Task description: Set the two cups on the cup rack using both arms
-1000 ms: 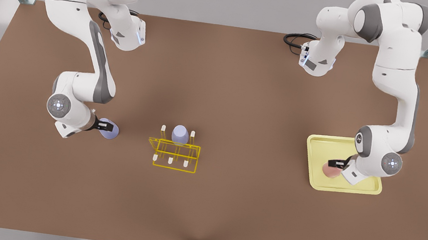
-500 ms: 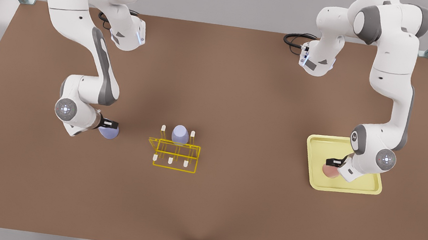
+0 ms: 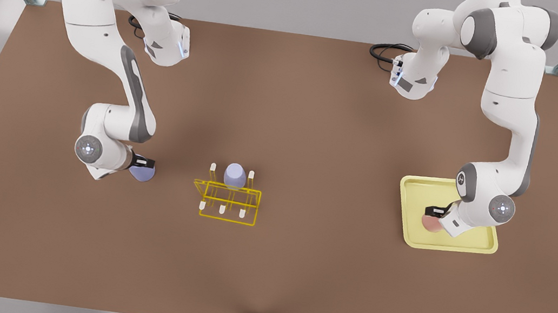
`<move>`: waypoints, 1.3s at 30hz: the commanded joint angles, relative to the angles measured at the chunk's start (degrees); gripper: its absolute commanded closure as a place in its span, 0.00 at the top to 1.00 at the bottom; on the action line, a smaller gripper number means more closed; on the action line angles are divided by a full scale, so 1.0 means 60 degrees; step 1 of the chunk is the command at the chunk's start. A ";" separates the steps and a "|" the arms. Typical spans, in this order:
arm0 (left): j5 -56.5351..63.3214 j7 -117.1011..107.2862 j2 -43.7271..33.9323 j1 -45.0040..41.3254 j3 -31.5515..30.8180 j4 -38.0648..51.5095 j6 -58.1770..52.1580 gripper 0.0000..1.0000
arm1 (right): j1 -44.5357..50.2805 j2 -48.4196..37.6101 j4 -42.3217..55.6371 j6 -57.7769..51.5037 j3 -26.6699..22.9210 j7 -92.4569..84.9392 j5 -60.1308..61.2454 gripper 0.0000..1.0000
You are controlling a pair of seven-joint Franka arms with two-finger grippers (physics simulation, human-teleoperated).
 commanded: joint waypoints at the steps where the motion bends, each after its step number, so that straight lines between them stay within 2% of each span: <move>1: 0.0014 0.0093 -0.0011 0.0000 0.0001 0.0004 -0.0024 0.91 | -0.0002 0.0023 0.0004 0.0053 -0.0001 -0.0377 0.0008 1.00; 2: 0.0014 0.0093 -0.0011 0.0000 0.0001 0.0004 -0.0024 0.88 | -0.0002 0.0023 -0.0011 0.0053 -0.0001 -0.0377 0.0008 1.00; 9: 0.0014 0.0078 -0.0055 -0.0029 -0.0014 0.0048 -0.0038 0.88 | 0.0013 -0.0094 -0.0553 0.0800 0.0013 -0.0524 0.0023 1.00; 16: 0.0014 0.0078 -0.0055 -0.0029 -0.0014 0.0062 -0.0024 0.85 | 0.0100 -0.0109 -0.0611 0.1181 -0.0001 -0.0524 0.0023 1.00; 17: 0.0014 0.0078 -0.0055 -0.0029 -0.0014 0.0062 -0.0024 0.82 | 0.0100 -0.0167 -0.0640 0.1268 -0.0001 -0.0524 0.0023 1.00; 25: 0.0000 0.0064 -0.0274 -0.0029 -0.0014 0.0092 -0.0024 0.82 | 0.0115 -0.0358 -0.1168 0.2089 -0.0001 -0.0568 0.0008 1.00; 28: -0.0044 -0.0170 -0.0509 0.0000 -0.0029 0.0413 -0.1033 0.82 | 0.0115 -0.0343 -0.1372 0.2411 -0.0001 -0.0582 0.0008 1.00; 30: -0.0365 -0.0843 -0.0802 0.0000 -0.0218 0.0516 -0.1591 0.82 | 0.0130 -0.0343 -0.1387 0.2426 -0.0001 -0.0582 0.0008 1.00; 34: -0.0425 -0.1108 -0.0816 -0.0029 -0.0365 0.0633 -0.1591 0.82 | 0.0130 -0.0343 -0.1373 0.2426 -0.0001 -0.0582 0.0008 1.00; 36: -0.0879 -0.1707 -0.0611 -0.0395 -0.0467 0.1014 -0.1620 0.81 | 0.0130 -0.0314 -0.1387 0.2455 -0.0001 -0.0611 0.0008 1.00; 39: -0.0879 -0.2909 -0.0480 -0.0425 -0.1229 0.1966 -0.1825 0.81 | 0.0130 -0.0387 -0.1563 0.2455 -0.0001 -0.0670 0.0008 1.00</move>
